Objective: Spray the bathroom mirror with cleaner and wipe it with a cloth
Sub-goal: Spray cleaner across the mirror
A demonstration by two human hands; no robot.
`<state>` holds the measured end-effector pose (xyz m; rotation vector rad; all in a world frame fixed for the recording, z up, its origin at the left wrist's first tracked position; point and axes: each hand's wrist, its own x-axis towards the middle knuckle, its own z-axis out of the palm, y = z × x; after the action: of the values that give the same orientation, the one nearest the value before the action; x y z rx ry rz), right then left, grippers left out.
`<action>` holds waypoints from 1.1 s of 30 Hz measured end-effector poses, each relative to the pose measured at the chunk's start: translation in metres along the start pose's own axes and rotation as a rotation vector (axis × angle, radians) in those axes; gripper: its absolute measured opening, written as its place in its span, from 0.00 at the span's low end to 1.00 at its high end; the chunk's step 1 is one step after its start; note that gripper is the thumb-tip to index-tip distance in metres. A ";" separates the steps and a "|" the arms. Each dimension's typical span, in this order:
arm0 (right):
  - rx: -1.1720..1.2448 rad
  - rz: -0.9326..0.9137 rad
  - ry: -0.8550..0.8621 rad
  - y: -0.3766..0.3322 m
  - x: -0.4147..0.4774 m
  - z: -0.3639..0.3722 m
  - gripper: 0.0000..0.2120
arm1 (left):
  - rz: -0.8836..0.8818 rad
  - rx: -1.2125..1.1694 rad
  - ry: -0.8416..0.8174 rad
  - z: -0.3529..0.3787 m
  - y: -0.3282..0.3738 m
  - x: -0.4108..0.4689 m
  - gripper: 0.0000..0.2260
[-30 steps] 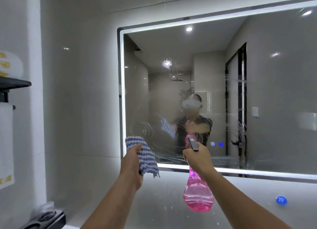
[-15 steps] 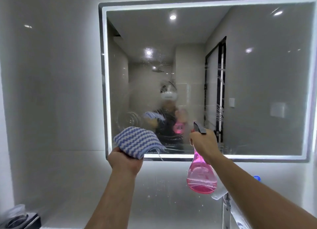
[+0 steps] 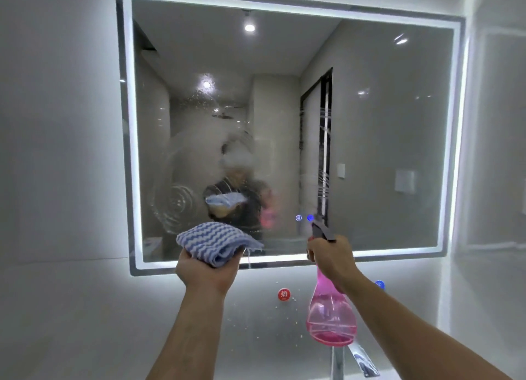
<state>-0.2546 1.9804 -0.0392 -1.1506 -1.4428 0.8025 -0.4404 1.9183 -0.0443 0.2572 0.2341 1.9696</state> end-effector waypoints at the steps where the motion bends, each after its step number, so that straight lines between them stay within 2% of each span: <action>1: -0.004 -0.004 -0.002 0.002 0.000 -0.001 0.08 | -0.010 0.031 -0.018 0.005 -0.001 0.002 0.24; 6: 0.020 -0.087 0.047 -0.011 0.014 -0.014 0.11 | -0.080 0.142 -0.087 0.025 0.000 0.005 0.26; 16: 0.071 -0.071 0.119 -0.054 0.054 -0.061 0.08 | -0.046 0.073 -0.162 0.036 -0.004 0.005 0.24; 24: 0.056 0.038 0.223 -0.026 0.062 -0.094 0.04 | -0.062 0.057 -0.196 0.036 -0.015 0.003 0.23; 30: 0.011 0.027 0.127 -0.011 0.058 -0.102 0.03 | -0.143 0.102 -0.212 0.046 -0.047 0.001 0.20; 33: 0.044 0.033 0.163 0.000 0.059 -0.112 0.05 | -0.190 0.132 -0.228 0.050 -0.066 -0.001 0.20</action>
<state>-0.1436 2.0236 0.0026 -1.1808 -1.2685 0.7422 -0.3684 1.9460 -0.0146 0.5230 0.2317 1.7226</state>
